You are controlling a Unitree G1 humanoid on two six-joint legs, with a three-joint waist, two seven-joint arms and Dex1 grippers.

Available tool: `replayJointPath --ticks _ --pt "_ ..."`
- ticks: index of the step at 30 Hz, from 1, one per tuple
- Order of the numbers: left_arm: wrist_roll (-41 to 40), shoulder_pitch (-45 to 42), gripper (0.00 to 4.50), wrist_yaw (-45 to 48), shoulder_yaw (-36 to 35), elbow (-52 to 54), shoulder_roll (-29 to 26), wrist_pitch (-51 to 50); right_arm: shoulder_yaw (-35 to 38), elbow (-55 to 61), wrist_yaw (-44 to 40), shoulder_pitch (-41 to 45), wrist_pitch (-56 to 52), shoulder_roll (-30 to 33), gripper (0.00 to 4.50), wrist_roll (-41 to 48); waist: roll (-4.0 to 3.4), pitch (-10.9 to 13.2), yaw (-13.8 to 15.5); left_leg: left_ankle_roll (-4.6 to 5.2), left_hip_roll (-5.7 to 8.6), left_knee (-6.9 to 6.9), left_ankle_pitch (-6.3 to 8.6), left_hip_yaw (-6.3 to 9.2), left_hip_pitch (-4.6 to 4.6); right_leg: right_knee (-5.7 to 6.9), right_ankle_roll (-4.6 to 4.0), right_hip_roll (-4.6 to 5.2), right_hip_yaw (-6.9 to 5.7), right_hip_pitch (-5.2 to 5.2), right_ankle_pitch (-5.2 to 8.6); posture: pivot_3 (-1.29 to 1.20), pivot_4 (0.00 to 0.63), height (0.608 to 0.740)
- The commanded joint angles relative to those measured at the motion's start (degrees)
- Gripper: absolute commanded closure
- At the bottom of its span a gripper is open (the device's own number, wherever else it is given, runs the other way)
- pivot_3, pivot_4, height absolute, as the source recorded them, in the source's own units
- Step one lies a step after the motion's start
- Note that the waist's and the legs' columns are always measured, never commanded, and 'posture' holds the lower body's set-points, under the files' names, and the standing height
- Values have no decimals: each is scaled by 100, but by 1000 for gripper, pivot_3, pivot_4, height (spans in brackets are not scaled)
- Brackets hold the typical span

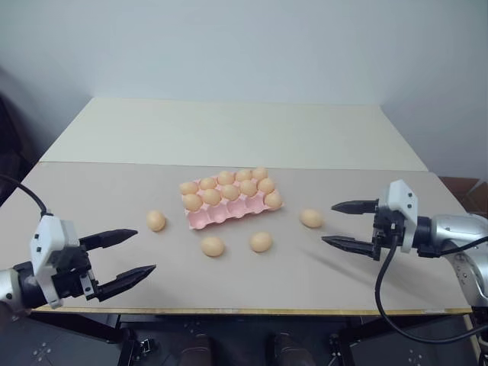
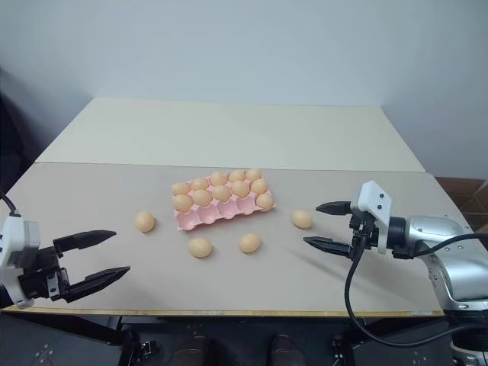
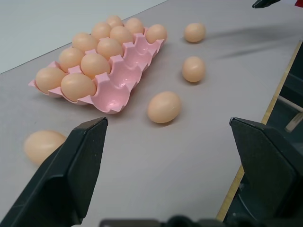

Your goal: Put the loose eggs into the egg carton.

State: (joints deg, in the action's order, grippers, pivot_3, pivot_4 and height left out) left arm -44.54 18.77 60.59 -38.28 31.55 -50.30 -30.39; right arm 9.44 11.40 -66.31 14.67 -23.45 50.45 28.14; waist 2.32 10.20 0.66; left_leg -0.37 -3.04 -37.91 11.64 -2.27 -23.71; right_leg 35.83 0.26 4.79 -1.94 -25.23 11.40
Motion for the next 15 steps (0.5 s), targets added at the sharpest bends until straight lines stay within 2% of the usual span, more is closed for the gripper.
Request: replayJointPath --ticks 1,10,15 --pt "-4 -101 7 -8 -43 32 -72 54 47 -47 -90 151 177 193 0 -104 0 0 0 0 0 0 0 0 0 0 0 0 0 0 0 0 150 740" --pt "-32 -268 7 57 24 -71 -109 30 54 -214 -217 354 63 593 0 -291 0 0 4 1 0 1 -1 -4 -2 0 0 -2 5 -4 0 0 150 740" --pt "-29 -606 7 154 387 -195 -202 20 -412 -159 78 426 -56 463 0 -653 0 0 4 -1 0 1 0 -7 3 0 1 -2 8 0 -1 0 150 740"
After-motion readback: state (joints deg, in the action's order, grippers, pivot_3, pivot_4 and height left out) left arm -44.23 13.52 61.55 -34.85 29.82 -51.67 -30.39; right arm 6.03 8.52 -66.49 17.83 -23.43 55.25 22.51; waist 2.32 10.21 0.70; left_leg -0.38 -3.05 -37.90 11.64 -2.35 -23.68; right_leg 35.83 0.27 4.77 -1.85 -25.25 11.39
